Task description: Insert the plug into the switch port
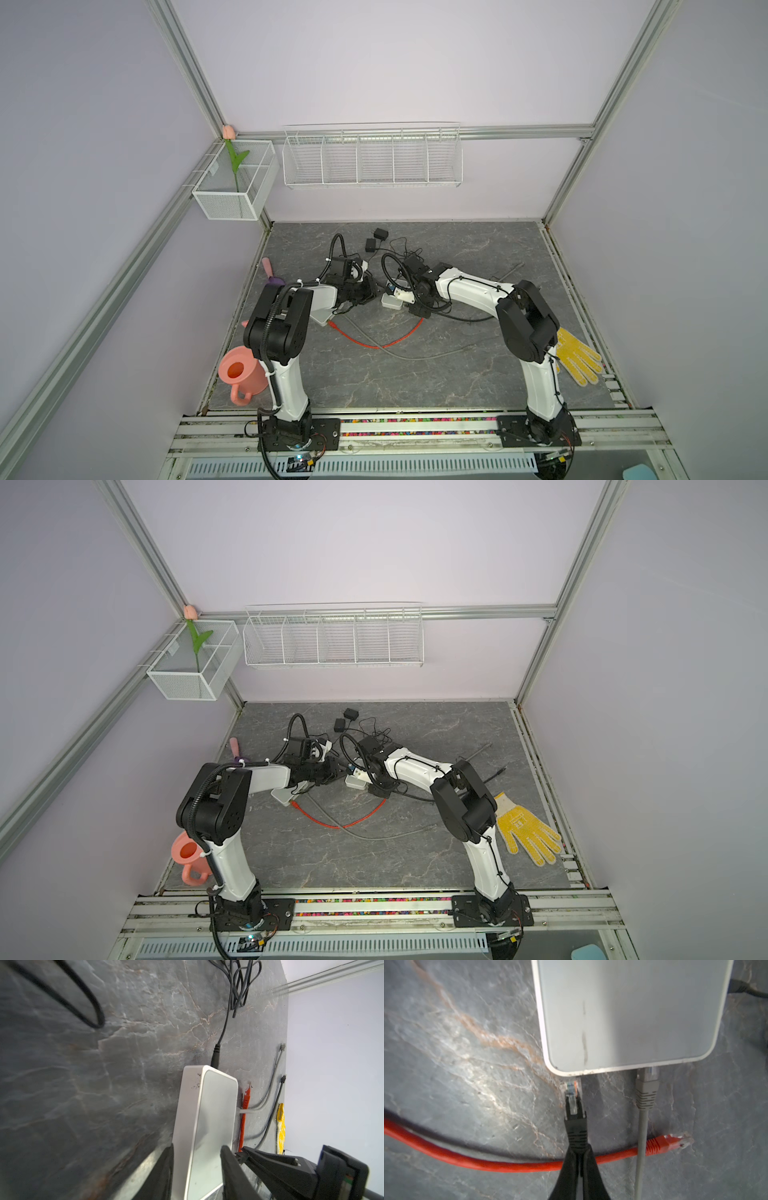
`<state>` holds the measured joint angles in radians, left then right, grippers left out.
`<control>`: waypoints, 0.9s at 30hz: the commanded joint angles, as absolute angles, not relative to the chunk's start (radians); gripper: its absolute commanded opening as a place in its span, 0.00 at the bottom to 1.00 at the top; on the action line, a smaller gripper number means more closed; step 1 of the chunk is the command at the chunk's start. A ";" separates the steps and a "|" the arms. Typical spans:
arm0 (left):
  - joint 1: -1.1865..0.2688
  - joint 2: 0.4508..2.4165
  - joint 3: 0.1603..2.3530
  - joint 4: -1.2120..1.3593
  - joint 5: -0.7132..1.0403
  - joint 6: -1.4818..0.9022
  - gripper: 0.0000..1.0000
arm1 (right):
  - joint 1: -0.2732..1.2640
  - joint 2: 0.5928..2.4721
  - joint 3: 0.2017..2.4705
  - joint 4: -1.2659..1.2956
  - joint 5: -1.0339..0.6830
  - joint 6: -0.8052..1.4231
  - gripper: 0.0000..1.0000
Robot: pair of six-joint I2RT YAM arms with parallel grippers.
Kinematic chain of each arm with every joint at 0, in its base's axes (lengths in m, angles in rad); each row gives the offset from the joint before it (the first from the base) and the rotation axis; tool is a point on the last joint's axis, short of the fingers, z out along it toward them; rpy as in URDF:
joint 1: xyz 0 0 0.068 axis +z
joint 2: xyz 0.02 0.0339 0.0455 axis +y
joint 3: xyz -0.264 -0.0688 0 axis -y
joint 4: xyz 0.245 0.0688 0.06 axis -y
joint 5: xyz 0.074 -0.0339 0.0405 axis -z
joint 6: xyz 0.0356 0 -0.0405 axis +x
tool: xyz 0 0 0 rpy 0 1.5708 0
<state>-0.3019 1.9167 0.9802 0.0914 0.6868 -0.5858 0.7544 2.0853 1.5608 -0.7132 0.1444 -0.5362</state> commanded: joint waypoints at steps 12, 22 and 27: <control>-0.303 1.960 1.038 -0.028 0.761 -0.499 0.33 | 0.745 2.109 1.571 -0.701 0.160 -0.543 0.07; -0.298 1.980 1.049 -0.043 0.775 -0.490 0.32 | 0.743 2.110 1.564 -0.689 0.202 -0.544 0.07; -0.298 1.980 1.048 -0.028 0.784 -0.500 0.32 | 0.747 2.116 1.574 -0.685 0.174 -0.538 0.07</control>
